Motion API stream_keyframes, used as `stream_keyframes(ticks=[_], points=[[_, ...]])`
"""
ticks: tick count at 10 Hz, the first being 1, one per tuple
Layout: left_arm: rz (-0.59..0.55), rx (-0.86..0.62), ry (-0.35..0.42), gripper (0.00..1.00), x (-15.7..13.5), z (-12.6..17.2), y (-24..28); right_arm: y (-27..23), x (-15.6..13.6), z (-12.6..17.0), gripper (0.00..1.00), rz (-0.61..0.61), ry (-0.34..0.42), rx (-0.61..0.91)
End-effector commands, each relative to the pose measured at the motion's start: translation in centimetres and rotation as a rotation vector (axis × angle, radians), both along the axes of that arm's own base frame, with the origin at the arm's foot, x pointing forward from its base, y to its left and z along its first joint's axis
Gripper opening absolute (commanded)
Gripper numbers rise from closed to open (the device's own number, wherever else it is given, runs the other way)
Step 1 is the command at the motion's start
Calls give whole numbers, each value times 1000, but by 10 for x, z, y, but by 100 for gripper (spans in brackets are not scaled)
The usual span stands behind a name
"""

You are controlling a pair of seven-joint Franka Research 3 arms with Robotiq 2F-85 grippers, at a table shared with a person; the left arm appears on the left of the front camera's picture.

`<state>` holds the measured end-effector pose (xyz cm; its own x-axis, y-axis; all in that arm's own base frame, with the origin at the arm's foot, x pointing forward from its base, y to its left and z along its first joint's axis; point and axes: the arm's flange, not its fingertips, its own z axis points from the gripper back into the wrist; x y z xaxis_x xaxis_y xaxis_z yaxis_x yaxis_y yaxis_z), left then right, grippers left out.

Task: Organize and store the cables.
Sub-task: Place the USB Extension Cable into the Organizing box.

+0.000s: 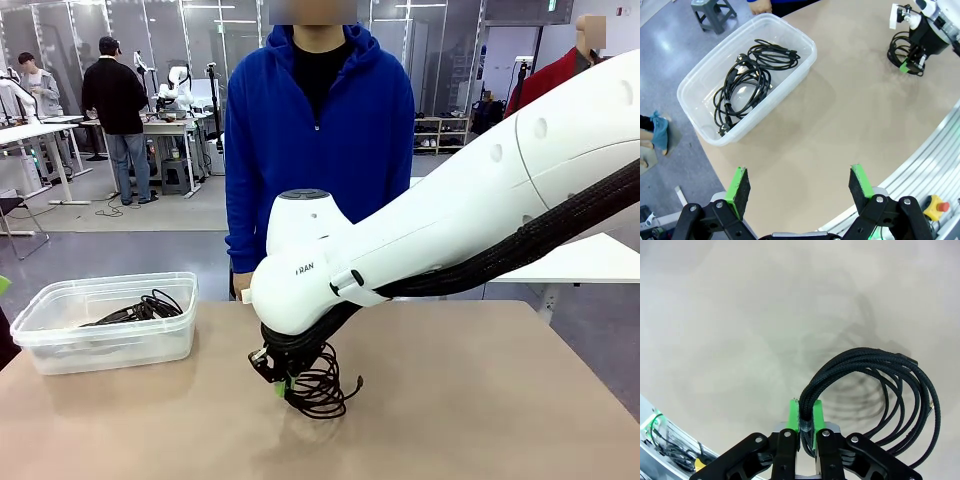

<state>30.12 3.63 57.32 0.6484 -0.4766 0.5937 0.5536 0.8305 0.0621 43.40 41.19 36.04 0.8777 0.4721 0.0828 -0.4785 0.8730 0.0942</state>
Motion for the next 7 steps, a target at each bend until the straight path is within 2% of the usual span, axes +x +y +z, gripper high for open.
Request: stream_keyframes(ticks=[1, 5, 6, 7], points=[[8, 9, -4, 100, 0, 1, 0, 5, 3, 4, 28, -43, 2, -12], [8, 9, -4, 100, 0, 1, 0, 2, 1, 11, 94, -44, 1, -2], [8, 9, -4, 100, 0, 1, 0, 0, -1, 13, 100, -41, 0, 6], [8, 9, -4, 100, 0, 1, 0, -4, -3, 18, 100, -35, -4, 17]])
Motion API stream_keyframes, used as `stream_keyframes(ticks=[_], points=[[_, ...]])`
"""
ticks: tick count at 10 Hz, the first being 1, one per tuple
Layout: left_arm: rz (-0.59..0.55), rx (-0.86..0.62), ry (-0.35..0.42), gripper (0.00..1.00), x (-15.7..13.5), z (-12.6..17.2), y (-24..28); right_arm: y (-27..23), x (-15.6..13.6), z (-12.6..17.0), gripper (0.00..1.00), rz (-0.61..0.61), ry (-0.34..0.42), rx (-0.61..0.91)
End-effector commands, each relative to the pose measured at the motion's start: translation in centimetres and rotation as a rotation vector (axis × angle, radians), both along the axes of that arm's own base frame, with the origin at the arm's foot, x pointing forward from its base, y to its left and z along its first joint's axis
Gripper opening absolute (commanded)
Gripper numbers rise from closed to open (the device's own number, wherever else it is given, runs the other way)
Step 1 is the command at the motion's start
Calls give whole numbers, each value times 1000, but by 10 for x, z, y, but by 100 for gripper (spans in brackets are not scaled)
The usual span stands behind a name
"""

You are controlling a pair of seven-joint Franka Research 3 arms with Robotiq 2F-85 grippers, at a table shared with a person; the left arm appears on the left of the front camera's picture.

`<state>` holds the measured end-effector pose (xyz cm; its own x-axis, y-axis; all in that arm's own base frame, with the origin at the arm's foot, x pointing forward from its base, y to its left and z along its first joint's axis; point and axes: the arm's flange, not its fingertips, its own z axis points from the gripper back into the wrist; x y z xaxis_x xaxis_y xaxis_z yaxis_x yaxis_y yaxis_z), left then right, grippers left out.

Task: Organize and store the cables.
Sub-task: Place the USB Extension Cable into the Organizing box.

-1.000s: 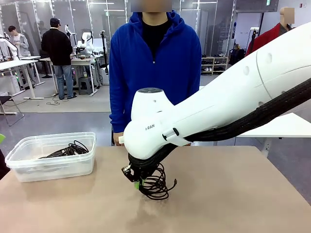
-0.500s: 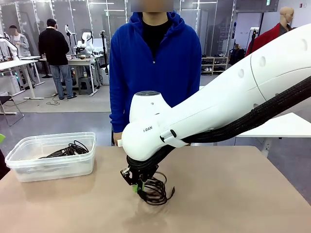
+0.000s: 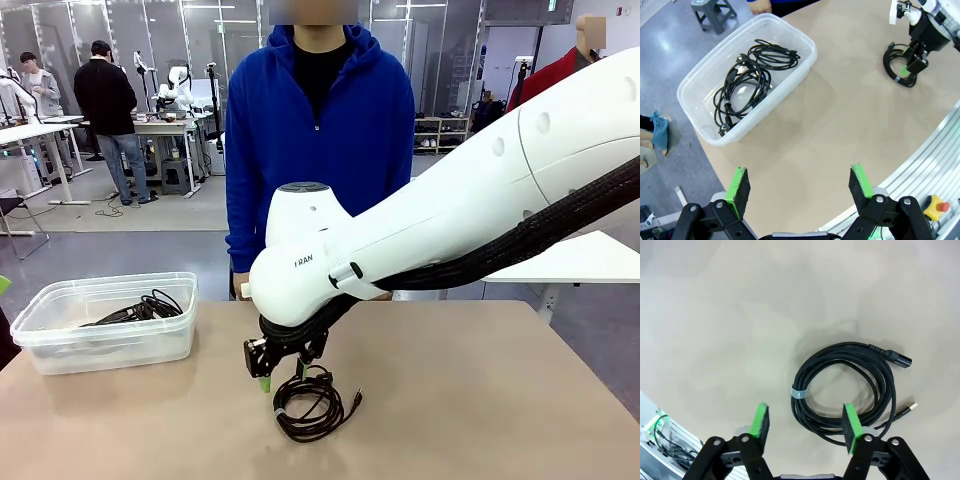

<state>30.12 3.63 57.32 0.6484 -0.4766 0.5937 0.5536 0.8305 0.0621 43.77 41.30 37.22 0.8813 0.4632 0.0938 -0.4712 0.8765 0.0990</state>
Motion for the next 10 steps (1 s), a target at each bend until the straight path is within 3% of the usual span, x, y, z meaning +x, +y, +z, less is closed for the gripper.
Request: stream_keyframes(ticks=[1, 6, 10], points=[[8, 9, -4, 100, 0, 1, 0, -9, -10, 14, 100, -18, 3, 22], [8, 9, -4, 100, 0, 1, 0, -62, -37, 69, 100, 94, -43, 55], [8, 9, -4, 100, 0, 1, 0, -137, -55, 108, 100, 177, -61, 130]])
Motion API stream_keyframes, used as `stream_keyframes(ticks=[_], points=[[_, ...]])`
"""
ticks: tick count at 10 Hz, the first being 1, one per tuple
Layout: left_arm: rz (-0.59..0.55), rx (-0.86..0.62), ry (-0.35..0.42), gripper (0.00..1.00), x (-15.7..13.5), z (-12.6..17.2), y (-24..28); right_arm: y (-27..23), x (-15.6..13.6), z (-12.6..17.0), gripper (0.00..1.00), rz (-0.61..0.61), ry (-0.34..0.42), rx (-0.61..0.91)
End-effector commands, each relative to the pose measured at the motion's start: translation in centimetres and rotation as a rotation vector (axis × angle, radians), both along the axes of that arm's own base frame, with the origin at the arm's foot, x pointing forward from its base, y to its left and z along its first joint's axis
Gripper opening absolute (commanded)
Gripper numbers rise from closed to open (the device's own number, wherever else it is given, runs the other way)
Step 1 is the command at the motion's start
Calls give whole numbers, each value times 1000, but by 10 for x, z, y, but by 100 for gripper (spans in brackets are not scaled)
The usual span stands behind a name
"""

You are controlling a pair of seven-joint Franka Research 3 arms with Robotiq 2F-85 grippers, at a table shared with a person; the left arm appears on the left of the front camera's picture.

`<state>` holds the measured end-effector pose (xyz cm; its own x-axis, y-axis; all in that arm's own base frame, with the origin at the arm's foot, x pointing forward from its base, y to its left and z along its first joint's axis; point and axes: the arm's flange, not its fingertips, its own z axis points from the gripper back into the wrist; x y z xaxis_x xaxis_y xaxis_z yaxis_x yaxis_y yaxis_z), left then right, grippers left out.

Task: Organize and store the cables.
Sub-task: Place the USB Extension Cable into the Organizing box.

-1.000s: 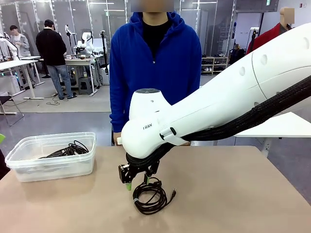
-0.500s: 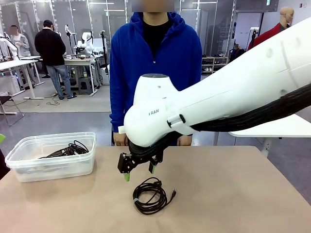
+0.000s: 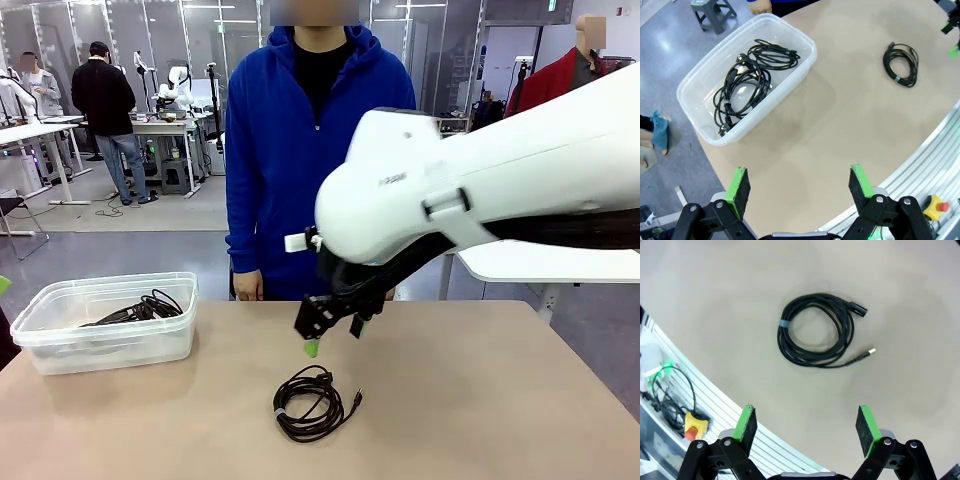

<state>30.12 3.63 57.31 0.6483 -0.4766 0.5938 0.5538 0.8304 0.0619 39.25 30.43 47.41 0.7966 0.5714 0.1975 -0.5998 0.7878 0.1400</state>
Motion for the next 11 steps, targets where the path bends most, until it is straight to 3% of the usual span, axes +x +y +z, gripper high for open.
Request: stream_keyframes(ticks=[1, 5, 7, 9, 11], points=[[8, 9, -4, 100, 0, 1, 0, -53, -13, 18, 100, 50, -23, 55], [0, 0, 0, 100, 0, 0, 0, -150, -29, 44, 100, 103, -119, 142], [-84, -13, 9, 100, 22, -8, -30, -193, -38, 47, 100, 132, -156, 169], [-148, 2, 17, 100, 25, -17, -65, -232, -54, 48, 100, 156, -163, 228], [-139, -6, 44, 100, 26, -28, -86, -265, -70, 55, 100, 194, -210, 265]])
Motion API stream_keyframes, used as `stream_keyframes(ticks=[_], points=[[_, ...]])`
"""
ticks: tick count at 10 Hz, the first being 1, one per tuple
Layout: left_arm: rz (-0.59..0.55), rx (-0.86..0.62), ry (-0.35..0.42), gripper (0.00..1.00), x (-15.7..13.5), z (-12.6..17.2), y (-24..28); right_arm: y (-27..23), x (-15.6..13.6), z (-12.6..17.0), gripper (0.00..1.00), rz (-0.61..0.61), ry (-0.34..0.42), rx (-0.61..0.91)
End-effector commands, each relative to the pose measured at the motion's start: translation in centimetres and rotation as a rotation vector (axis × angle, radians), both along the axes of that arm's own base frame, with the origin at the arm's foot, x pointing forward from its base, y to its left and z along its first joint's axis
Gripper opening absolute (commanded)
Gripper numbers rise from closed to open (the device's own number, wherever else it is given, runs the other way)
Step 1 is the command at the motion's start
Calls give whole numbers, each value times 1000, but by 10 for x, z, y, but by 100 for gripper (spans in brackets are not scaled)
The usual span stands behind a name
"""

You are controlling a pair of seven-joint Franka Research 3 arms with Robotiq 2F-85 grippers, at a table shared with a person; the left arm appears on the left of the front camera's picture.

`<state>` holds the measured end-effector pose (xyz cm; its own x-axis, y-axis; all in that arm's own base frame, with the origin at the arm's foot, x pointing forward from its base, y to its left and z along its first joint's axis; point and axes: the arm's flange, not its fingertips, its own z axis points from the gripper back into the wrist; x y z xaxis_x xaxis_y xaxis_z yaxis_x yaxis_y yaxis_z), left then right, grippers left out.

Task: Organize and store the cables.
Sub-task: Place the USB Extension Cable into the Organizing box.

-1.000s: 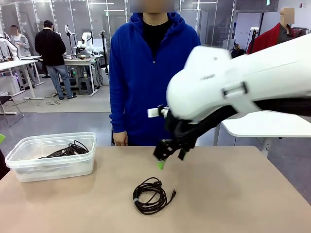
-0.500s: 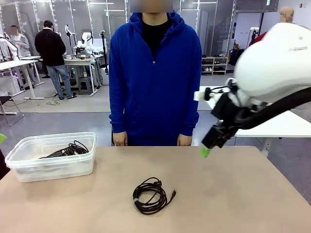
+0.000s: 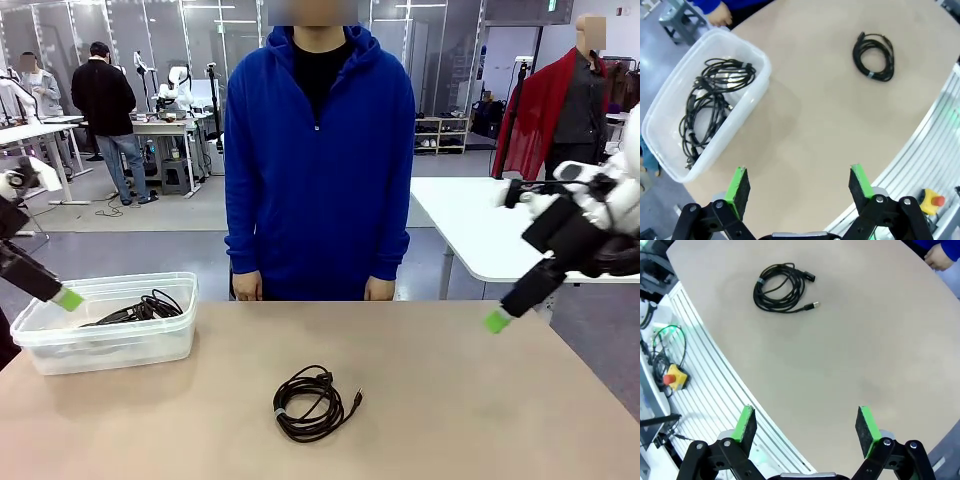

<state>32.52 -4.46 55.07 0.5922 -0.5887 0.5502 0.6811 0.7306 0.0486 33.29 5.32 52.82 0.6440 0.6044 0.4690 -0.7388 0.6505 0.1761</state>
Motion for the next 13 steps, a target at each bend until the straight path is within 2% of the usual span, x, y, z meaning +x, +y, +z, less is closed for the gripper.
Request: stream_keyframes(ticks=[1, 2, 4, 6, 8, 10, 11, 13], points=[[48, -45, 41, 100, 1, -14, -21, -35, -18, 5, 100, 86, -51, 60], [79, -68, 93, 100, 1, -20, -38, -52, -26, 9, 100, 117, -84, 78], [137, -140, 144, 100, -2, -29, -74, -82, -43, 25, 100, 190, -141, 137], [143, -139, 185, 100, -2, -39, -112, -111, -55, 33, 100, 243, -193, 128], [155, -77, 182, 100, 0, -51, -149, -136, -59, 31, 100, 210, -230, 131], [238, -25, 190, 100, 11, -69, -177, -157, -65, 21, 100, 177, -233, 178], [276, -3, 214, 100, 20, -85, -186, -165, -69, 16, 100, 148, -250, 196], [266, 30, 254, 100, 36, -113, -198, -165, -71, 0, 100, 81, -257, 176]])
